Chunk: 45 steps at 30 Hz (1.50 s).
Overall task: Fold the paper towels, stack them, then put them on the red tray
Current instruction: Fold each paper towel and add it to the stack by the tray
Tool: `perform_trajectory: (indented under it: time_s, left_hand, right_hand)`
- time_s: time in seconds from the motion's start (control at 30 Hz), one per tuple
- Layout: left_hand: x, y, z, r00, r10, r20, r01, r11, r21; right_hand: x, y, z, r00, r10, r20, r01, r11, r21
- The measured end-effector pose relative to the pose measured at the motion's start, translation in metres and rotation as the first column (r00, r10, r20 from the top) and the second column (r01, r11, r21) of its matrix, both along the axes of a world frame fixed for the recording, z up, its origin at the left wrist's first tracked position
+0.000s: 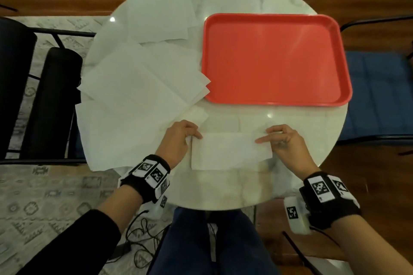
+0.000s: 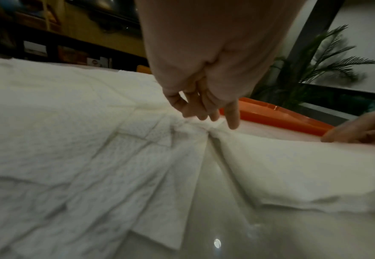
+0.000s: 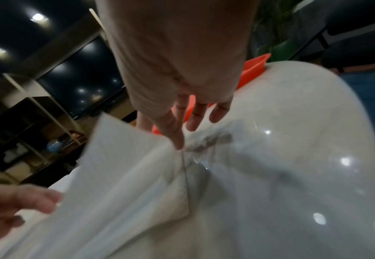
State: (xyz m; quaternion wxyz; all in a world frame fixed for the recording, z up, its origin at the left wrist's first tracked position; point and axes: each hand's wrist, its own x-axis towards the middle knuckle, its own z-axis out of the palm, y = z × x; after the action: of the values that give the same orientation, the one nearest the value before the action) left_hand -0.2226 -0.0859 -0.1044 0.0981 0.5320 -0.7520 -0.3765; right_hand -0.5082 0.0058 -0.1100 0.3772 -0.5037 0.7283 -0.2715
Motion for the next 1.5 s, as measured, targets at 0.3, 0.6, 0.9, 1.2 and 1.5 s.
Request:
perform_trajectory:
  time_s: [0.3, 0.6, 0.9, 1.2, 1.5]
  left_hand:
    - [-0.052, 0.04, -0.001, 0.901, -0.324, 0.29, 0.352, 0.935, -0.049]
    - [-0.04, 0.046, -0.044, 0.774, -0.305, 0.554, 0.451, 0.881, -0.146]
    - [-0.072, 0.061, -0.024, 0.807, -0.286, 0.516, 0.456, 0.857, -0.239]
    - [-0.131, 0.054, -0.025, 0.783, -0.322, 0.532, 0.457, 0.879, -0.139]
    - [-0.143, 0.049, -0.008, 0.753, -0.371, 0.544, 0.484, 0.872, -0.076]
  right_hand:
    - [0.075, -0.005, 0.016, 0.925, 0.143, -0.352, -0.173, 0.983, -0.056]
    - [0.051, 0.016, -0.023, 0.768, 0.449, -0.457, -0.296, 0.882, 0.367]
    - [-0.003, 0.035, -0.013, 0.795, 0.207, -0.57, -0.034, 0.954, 0.299]
    - [0.002, 0.039, -0.009, 0.829, 0.313, -0.464, -0.151, 0.923, 0.353]
    - [-0.026, 0.034, -0.002, 0.811, 0.334, -0.48, -0.161, 0.917, 0.365]
